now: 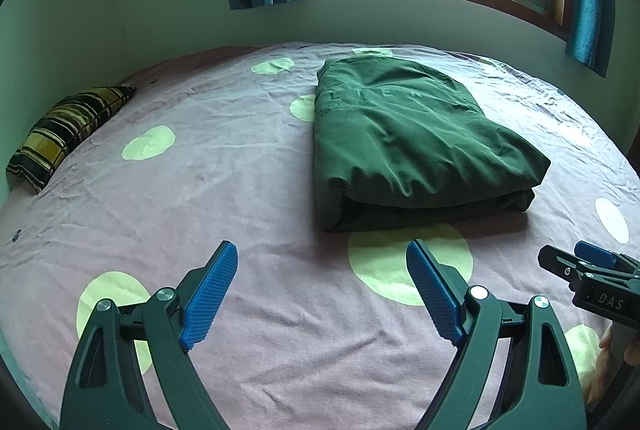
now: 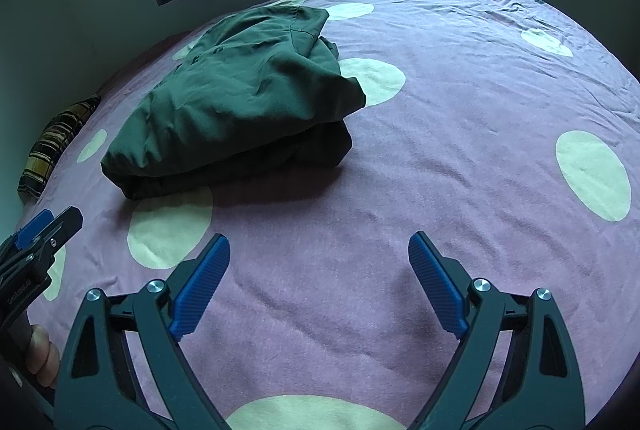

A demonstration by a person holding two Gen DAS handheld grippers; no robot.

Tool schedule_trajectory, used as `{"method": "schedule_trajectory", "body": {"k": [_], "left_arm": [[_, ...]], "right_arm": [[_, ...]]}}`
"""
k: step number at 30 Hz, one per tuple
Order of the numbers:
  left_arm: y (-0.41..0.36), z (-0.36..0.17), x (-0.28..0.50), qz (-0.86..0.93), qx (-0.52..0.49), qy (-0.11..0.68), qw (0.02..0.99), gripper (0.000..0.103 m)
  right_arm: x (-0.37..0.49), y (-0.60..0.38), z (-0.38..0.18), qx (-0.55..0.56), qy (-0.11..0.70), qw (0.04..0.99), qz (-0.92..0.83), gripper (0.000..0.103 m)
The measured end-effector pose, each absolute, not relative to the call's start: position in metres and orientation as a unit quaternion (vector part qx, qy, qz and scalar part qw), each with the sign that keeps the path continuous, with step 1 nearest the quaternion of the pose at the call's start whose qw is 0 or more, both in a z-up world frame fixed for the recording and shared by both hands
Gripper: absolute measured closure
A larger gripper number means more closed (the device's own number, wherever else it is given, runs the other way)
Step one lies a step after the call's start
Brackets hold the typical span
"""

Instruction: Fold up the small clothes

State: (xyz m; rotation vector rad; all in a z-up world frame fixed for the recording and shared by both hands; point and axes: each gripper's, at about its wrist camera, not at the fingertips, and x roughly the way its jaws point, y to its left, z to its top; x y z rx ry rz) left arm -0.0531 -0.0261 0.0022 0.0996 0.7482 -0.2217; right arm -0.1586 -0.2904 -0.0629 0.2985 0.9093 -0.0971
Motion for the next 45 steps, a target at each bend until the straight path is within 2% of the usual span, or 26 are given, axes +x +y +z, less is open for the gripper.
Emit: {"method": "schedule_trajectory", "body": {"k": [29, 33, 38, 41, 45], "left_arm": [[-0.028, 0.004, -0.056, -0.104, 0.051, 0.356, 0.927, 0.016], [-0.03, 0.004, -0.056, -0.1, 0.049, 0.367, 0.924, 0.014], [-0.019, 0.019, -0.058, -0.114, 0.023, 0.337, 0.934, 0.014], [0.002, 0.032, -0.039, -0.101, -0.012, 0.334, 0.937, 0.014], [0.028, 0.033, 0.029, -0.025, -0.012, 0.34, 0.94, 0.014]], "right_arm": [[-0.16, -0.282, -0.068, 0.142, 0.444, 0.883, -0.045, 0.012], [-0.16, -0.281, -0.068, 0.141, 0.444, 0.884, -0.046, 0.012], [-0.161, -0.282, -0.068, 0.148, 0.44, 0.885, -0.04, 0.012], [-0.158, -0.29, -0.063, 0.162, 0.435, 0.885, -0.028, 0.012], [-0.131, -0.328, -0.051, 0.174, 0.415, 0.892, -0.05, 0.011]]}}
